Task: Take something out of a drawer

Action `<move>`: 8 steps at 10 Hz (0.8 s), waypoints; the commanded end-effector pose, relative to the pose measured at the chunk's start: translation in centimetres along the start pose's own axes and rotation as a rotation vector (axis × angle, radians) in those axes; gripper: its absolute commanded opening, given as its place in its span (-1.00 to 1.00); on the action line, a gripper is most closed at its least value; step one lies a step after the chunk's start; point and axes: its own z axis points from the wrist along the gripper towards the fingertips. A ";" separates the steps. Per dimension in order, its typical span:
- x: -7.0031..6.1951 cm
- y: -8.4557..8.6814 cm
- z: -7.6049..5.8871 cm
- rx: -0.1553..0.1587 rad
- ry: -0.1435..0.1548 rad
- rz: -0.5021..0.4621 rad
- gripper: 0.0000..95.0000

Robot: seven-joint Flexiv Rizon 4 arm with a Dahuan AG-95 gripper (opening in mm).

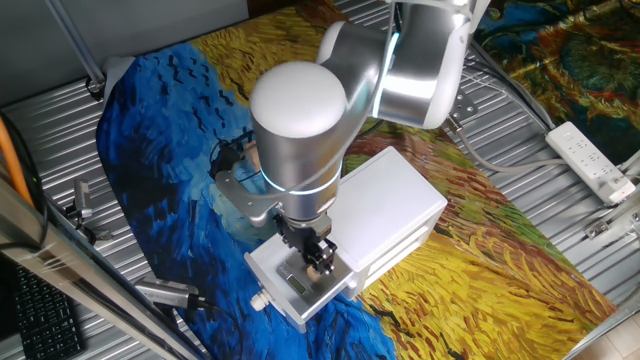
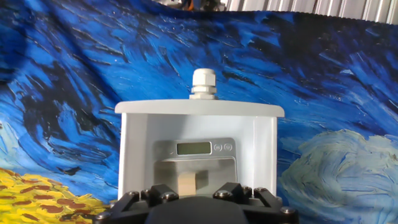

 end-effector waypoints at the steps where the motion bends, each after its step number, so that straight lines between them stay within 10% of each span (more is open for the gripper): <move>1: 0.1 0.0 -0.1 -0.002 0.008 -0.057 0.20; 6: 0.6 -0.3 0.1 0.000 0.004 -0.124 0.20; 7: 0.6 -0.3 0.1 0.005 -0.009 -0.116 -0.20; 8: 0.6 -0.3 0.1 0.005 -0.015 -0.124 -0.20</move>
